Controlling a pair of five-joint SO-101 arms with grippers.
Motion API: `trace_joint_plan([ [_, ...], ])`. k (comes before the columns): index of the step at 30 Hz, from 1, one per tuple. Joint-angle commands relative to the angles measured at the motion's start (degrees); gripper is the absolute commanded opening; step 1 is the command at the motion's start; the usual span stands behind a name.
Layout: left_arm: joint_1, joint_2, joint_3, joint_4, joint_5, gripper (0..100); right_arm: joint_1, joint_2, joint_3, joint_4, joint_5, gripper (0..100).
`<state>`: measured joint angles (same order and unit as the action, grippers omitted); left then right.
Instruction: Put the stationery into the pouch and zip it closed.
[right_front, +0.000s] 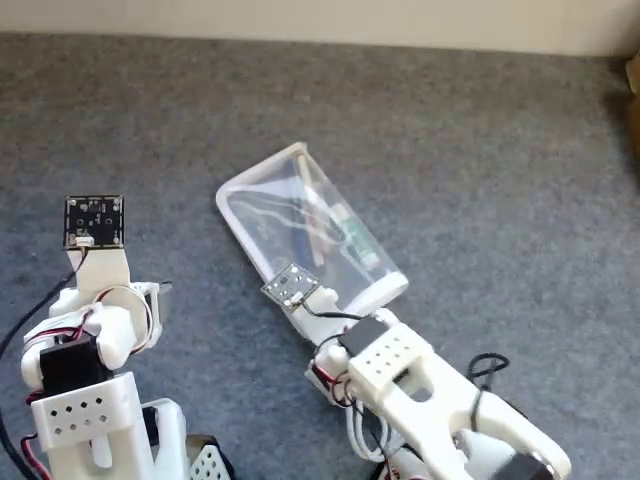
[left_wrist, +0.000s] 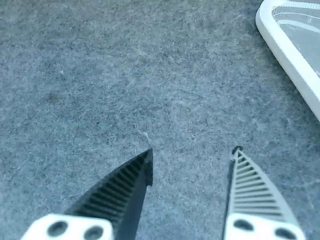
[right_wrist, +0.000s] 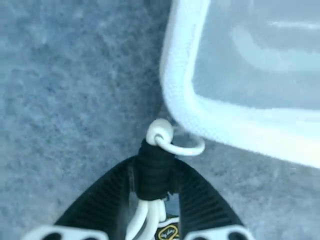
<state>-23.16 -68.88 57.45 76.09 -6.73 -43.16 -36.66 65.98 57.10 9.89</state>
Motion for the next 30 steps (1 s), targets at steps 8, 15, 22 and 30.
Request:
trace_joint_plan([
  [8,9.3,-0.9,-2.1,-1.8,-17.7,30,13.2,-31.7,0.1,7.3,-0.2,0.3],
  [15,19.4,-0.9,-2.0,-8.4,-22.2,31,14.9,-41.0,3.1,7.0,-0.2,0.3],
  [22,30.0,-0.5,-1.5,-15.4,-23.6,31,14.8,-43.2,5.9,6.8,-0.1,0.4],
  [30,39.2,-0.8,7.8,-27.1,-31.2,30,15.0,-46.7,6.0,7.1,-0.6,0.4],
])
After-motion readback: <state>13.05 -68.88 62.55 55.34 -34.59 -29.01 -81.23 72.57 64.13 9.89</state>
